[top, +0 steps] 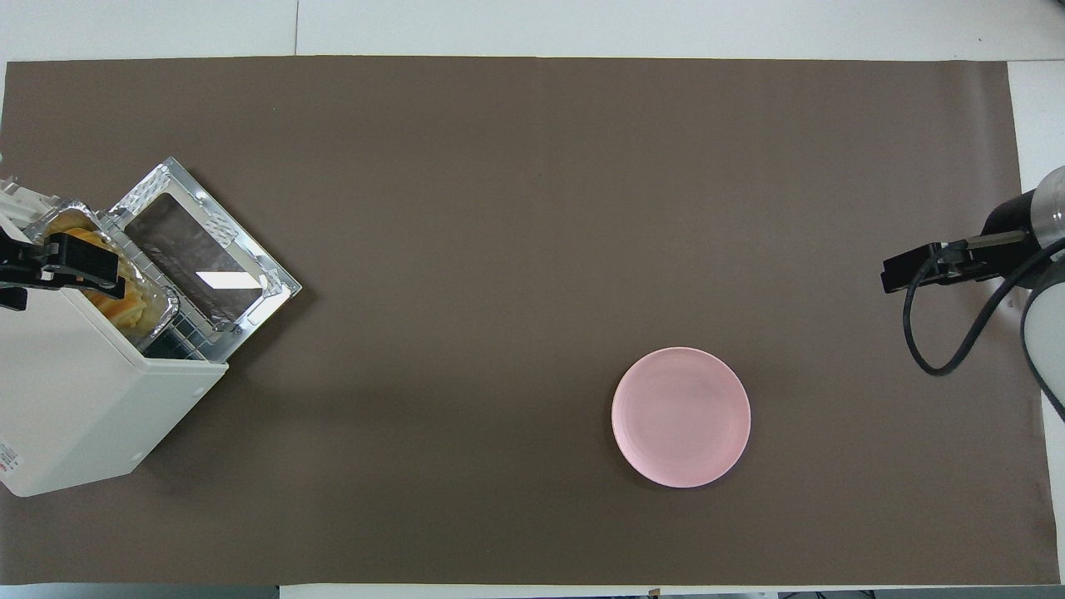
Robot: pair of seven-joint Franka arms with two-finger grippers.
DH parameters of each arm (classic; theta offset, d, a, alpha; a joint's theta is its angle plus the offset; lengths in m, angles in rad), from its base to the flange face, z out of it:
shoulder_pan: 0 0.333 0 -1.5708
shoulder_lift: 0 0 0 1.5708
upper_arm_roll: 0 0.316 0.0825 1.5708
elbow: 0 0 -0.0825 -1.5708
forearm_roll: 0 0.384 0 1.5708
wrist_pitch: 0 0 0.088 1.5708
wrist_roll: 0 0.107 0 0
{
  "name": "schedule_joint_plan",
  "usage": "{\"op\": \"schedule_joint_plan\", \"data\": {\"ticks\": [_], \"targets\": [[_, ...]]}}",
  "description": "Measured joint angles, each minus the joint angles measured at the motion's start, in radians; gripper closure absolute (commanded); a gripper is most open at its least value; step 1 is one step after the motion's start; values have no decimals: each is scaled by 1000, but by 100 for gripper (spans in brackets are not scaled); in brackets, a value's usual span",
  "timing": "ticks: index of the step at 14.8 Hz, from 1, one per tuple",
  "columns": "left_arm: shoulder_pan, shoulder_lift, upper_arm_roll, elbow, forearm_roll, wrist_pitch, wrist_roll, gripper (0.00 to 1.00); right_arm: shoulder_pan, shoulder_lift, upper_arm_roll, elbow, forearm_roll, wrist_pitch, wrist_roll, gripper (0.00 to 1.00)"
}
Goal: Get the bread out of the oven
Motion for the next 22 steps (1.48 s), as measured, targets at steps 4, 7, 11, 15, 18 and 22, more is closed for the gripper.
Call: {"op": "schedule_joint_plan", "data": {"ticks": [4,7,11,15,18,22], "targets": [[0,0,0,0,0,15,0,0,0,0,0,0,0,0,0,0],[0,-1,0,1,0,27,0,0,0,0,0,0,0,0,0,0],[0,-3,2,1,0,26,-19,0,0,0,0,0,0,0,0,0],[0,24,0,43,0,21,-98,0,0,0,0,0,0,0,0,0],[-1,165,0,188,0,-8,-191,0,0,0,0,0,0,0,0,0],[-50,421,50,402,15,-12,-337,0,0,0,0,0,0,0,0,0]]}}
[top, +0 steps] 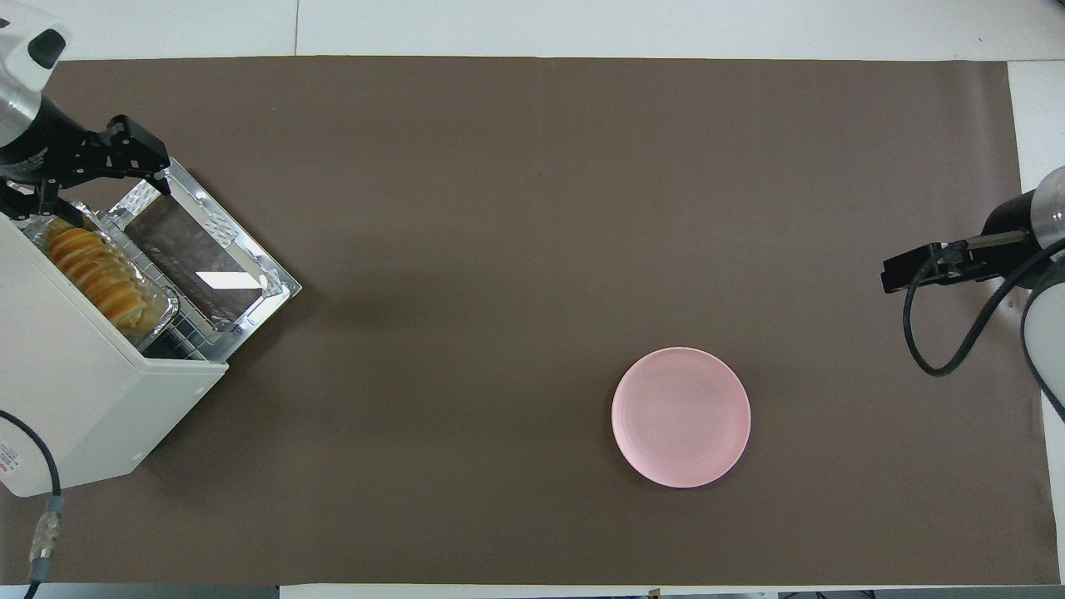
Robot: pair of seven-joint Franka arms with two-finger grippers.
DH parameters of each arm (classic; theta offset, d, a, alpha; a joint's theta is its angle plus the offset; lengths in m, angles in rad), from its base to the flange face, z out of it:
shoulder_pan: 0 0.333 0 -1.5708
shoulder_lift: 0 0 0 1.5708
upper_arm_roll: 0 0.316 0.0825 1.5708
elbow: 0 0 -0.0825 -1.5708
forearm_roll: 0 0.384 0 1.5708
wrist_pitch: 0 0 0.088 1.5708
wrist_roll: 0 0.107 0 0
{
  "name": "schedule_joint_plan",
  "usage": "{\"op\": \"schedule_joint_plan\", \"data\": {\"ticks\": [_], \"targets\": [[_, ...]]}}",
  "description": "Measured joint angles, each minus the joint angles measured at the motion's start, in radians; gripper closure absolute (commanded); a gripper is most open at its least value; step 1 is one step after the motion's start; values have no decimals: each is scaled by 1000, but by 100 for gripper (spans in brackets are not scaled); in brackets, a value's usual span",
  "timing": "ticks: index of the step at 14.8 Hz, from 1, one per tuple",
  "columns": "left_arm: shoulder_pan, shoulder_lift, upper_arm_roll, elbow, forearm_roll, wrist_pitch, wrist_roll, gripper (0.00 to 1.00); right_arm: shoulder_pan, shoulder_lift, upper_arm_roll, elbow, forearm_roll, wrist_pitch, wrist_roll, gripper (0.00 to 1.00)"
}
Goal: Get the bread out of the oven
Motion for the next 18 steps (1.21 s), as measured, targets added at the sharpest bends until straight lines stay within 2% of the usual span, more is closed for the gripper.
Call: {"op": "schedule_joint_plan", "data": {"ticks": [2,5,10,12,18], "targets": [[-29,66,56,41,2,22,-45,0,0,0,0,0,0,0,0,0],[-42,92,85,3,41,93,-172,0,0,0,0,0,0,0,0,0],[-43,14,90,-281,106,316,-249,0,0,0,0,0,0,0,0,0],[-43,-21,91,-366,107,355,-252,0,0,0,0,0,0,0,0,0],[-43,-68,92,-465,108,381,-257,0,0,0,0,0,0,0,0,0]]}}
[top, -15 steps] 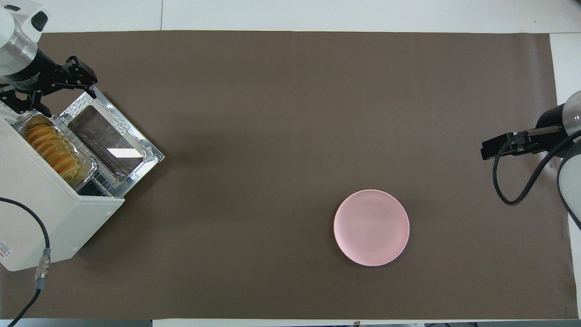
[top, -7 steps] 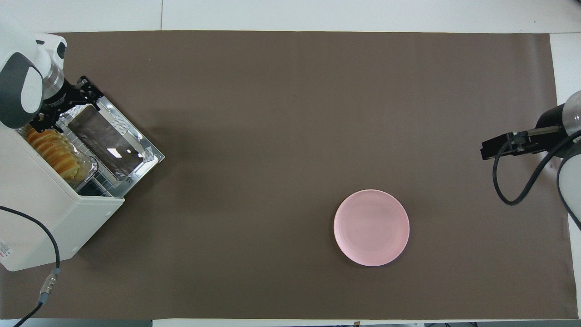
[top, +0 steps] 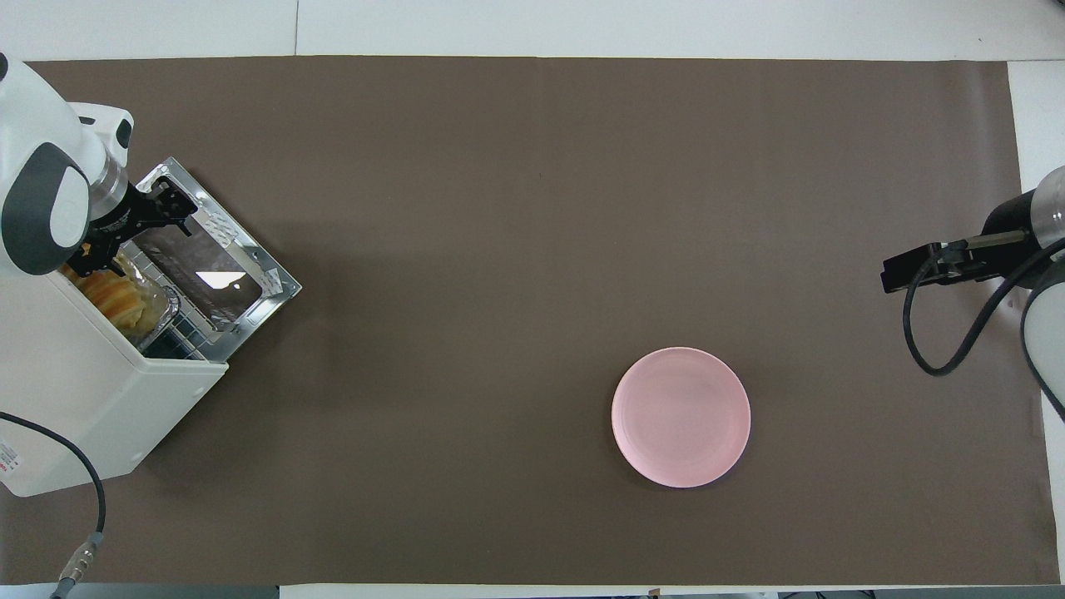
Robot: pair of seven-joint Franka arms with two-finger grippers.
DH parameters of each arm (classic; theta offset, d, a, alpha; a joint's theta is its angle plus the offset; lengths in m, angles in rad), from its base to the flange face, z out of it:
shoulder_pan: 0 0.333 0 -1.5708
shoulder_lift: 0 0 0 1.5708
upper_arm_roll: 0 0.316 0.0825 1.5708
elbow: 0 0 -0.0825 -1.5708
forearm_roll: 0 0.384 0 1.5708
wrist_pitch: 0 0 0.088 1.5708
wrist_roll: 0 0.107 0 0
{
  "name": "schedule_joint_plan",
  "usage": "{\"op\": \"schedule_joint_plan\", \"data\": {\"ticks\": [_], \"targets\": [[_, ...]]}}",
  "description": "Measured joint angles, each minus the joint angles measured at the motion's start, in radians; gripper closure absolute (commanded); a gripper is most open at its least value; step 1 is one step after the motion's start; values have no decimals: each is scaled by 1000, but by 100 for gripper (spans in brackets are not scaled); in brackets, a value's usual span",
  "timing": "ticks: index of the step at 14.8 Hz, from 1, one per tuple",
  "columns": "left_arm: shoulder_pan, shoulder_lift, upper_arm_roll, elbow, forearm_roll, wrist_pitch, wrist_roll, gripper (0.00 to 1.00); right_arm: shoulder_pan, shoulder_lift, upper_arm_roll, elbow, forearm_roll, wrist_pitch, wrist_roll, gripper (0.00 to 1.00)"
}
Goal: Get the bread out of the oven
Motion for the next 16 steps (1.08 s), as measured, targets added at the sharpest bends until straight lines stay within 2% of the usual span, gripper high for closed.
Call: {"op": "schedule_joint_plan", "data": {"ticks": [4,5,6,7,9,16], "targets": [[0,-9,0,-87,0,99,-11,0,0,0,0,0,0,0,0,0],[0,-9,0,-100,0,112,-12,8,0,0,0,0,0,0,0,0],[0,-9,0,-108,0,116,-13,21,0,0,0,0,0,0,0,0],[0,-10,1,-111,0,117,-14,44,0,0,0,0,0,0,0,0],[1,-13,3,-120,1,117,-14,100,0,0,0,0,0,0,0,0],[-1,-27,5,-105,4,119,-2,100,0,0,0,0,0,-3,0,0]]}}
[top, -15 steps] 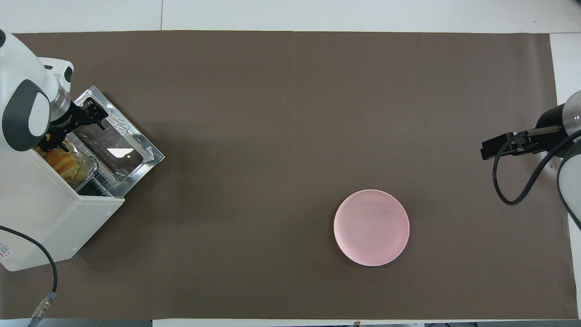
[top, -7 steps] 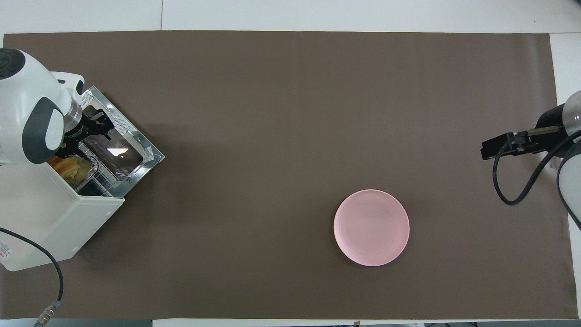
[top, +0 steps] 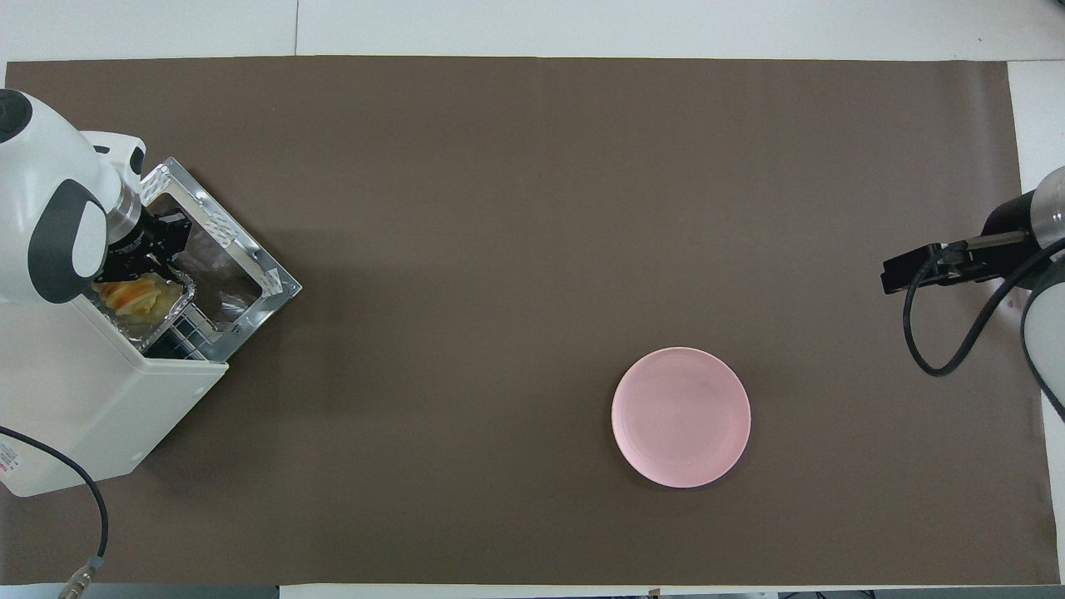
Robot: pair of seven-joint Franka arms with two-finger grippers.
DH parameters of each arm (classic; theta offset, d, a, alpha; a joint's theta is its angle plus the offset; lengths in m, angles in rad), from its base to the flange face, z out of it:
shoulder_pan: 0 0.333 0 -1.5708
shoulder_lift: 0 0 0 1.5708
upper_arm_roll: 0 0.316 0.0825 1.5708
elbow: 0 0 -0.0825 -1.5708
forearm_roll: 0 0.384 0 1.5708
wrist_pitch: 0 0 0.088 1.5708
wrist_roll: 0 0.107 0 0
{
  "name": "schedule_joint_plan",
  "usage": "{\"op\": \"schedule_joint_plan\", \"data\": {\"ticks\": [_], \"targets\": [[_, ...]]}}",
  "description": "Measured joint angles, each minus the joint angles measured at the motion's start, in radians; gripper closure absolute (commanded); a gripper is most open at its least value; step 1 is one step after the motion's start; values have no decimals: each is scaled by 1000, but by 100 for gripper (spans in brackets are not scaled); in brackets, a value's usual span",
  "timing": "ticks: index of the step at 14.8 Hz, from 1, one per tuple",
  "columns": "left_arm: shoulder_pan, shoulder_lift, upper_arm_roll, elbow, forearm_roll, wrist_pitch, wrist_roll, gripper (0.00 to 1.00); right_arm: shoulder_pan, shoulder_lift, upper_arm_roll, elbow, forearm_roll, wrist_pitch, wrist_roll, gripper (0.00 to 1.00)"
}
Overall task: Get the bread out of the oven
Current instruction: 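Pull the foil tray out and set it on the table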
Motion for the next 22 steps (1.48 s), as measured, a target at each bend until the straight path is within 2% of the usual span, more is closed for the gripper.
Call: {"op": "schedule_joint_plan", "data": {"ticks": [4,6,8,11,14,17,19,20,22], "targets": [[-52,27,-15,126,0,-6,17,100,0,0,0,0,0,0,0,0],[-117,62,-29,209,-1,-19,66,100,0,0,0,0,0,0,0,0],[-211,86,-39,249,-25,-25,76,100,0,0,0,0,0,0,0,0],[-361,102,-43,260,-83,-36,77,100,0,-1,0,0,0,0,0,0],[-513,128,-44,254,-86,-42,77,100,-1,-2,-1,0,0,0,0,0],[-598,159,-44,237,-86,-34,83,100,-1,-2,-1,0,0,0,0,0],[-621,162,-46,185,-88,11,108,100,-1,-2,-1,0,0,0,0,0],[-627,162,-47,158,-92,43,116,79,-1,-2,-1,0,0,0,0,0],[-633,162,-50,125,-100,76,118,51,-1,-2,-2,0,0,0,0,0]]}}
